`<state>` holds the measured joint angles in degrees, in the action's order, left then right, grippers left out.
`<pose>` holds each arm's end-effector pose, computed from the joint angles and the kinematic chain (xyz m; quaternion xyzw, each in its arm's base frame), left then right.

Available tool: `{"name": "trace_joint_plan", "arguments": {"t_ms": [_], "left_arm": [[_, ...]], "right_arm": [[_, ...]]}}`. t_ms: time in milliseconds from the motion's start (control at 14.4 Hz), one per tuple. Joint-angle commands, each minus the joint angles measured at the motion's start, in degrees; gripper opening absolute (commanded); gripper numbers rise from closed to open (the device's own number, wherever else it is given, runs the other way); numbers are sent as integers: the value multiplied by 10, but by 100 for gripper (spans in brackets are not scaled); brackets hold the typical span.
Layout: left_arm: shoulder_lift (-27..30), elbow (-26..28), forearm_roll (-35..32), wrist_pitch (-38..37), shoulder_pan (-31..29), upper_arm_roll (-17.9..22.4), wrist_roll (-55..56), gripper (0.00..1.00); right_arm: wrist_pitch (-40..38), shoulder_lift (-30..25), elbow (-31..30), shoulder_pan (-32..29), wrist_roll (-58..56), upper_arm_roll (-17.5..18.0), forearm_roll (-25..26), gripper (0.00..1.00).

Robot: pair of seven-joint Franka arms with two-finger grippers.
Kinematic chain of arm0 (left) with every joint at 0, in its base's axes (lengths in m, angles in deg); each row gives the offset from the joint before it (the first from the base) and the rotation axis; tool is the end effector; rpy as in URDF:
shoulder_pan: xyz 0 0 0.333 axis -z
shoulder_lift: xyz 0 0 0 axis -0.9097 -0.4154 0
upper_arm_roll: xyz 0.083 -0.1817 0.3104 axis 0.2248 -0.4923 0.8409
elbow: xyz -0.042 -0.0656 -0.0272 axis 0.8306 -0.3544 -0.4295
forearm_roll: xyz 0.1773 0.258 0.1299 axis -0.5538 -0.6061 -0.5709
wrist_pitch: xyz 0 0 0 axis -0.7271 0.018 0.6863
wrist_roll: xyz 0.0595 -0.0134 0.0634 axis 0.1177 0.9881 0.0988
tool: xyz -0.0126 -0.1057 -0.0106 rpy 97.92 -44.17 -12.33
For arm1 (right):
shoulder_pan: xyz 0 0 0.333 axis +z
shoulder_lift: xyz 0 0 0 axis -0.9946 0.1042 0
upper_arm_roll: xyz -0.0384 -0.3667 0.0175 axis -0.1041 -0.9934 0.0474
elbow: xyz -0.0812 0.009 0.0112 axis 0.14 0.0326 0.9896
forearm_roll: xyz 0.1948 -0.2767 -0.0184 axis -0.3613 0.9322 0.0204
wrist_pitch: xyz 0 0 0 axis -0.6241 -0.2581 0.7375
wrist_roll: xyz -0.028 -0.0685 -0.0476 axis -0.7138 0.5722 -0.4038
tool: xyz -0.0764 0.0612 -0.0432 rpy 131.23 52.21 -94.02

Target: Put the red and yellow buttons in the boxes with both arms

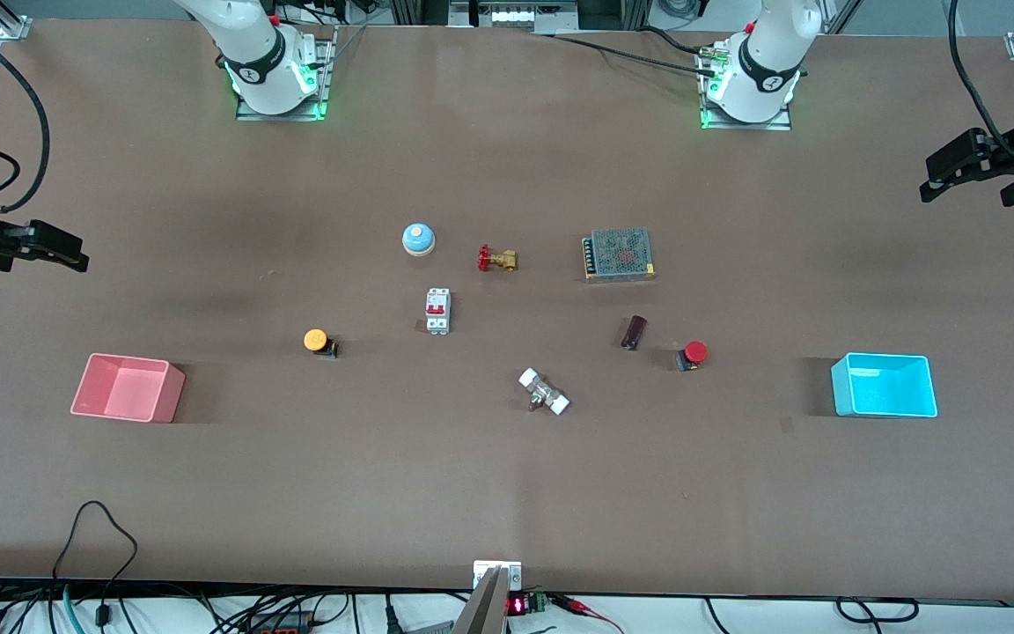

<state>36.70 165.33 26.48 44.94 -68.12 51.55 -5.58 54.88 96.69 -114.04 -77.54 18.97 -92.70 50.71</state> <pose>0.4717 0.0111 0.6864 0.9998 -0.0171 -0.0028 0.0110 0.5586 -0.0296 0.6217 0.9996 0.0050 -0.0231 0.0137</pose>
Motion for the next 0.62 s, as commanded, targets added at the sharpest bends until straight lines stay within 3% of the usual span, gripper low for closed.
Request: {"name": "trace_joint_plan", "arguments": {"t_ms": [0, 417, 556], "left_arm": [[-1, -2, 9, -7, -3, -1, -8, 100], [-17, -1, 9, -2, -3, -2, -9, 100], [-33, 0, 10, 10, -3, -2, -3, 100]], "right_arm": [[-7, -15, -14, -1, 2, 1, 2, 100], [-2, -9, -11, -3, 3, 0, -1, 100], [13, 1, -10, -9, 1, -1, -27, 100]]}}
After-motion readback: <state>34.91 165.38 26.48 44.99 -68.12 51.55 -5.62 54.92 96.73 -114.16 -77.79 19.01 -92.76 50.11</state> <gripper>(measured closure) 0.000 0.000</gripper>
